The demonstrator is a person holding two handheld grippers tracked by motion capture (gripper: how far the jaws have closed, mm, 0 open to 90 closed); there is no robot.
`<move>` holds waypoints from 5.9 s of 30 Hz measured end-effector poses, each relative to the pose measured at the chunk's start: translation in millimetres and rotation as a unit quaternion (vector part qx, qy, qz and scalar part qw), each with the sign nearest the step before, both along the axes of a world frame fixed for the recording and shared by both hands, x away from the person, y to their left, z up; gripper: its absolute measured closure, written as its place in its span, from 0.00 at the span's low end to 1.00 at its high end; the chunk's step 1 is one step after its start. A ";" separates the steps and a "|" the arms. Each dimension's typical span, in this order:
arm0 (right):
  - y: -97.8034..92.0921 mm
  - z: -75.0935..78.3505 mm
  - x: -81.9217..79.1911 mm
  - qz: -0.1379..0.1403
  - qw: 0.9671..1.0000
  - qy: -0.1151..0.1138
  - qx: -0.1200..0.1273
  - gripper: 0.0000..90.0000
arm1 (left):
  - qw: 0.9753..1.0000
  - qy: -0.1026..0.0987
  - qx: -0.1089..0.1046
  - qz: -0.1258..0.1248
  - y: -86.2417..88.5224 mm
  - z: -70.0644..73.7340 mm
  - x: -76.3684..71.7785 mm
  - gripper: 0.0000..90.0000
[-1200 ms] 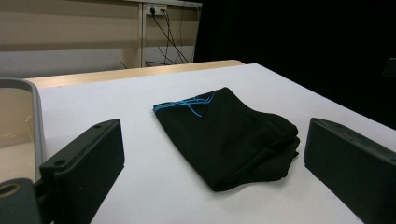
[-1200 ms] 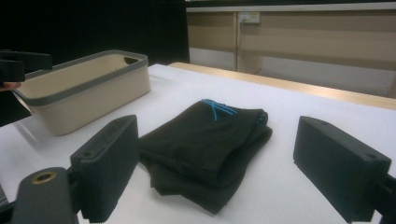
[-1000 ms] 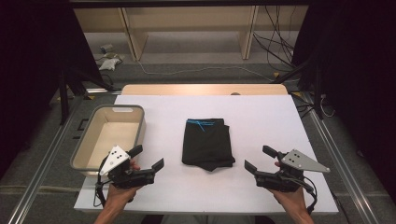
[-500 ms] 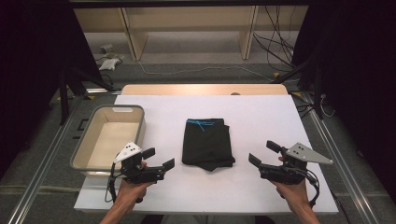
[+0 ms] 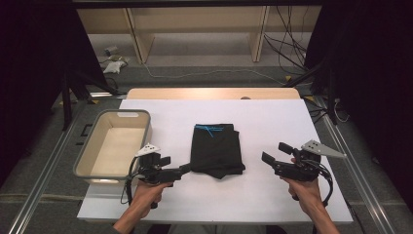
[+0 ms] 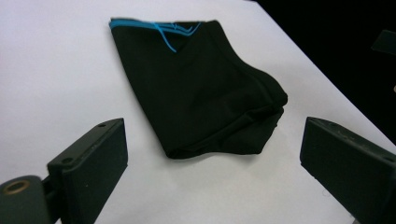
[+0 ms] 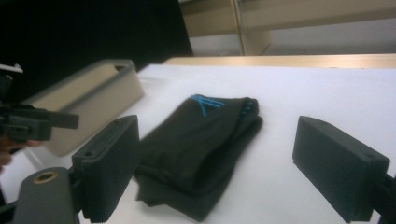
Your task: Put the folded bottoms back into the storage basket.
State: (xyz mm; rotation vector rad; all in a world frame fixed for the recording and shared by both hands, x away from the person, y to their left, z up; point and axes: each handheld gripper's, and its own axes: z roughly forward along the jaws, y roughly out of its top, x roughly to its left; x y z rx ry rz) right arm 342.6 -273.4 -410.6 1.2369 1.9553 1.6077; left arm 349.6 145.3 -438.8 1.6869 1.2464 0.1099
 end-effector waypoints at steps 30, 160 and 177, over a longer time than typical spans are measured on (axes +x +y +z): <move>24.6 -23.2 58.5 0.004 0.995 0.091 -0.039 0.18 | 0.990 0.138 0.020 0.017 -21.5 -20.9 60.0 0.16; 143.4 1.7 132.7 0.009 0.977 0.211 0.008 0.84 | 0.997 0.046 0.012 -0.057 6.5 44.3 83.2 0.93; 175.0 29.4 132.8 0.034 0.981 0.189 0.020 0.83 | 0.998 0.020 0.000 -0.051 42.9 73.3 76.0 0.92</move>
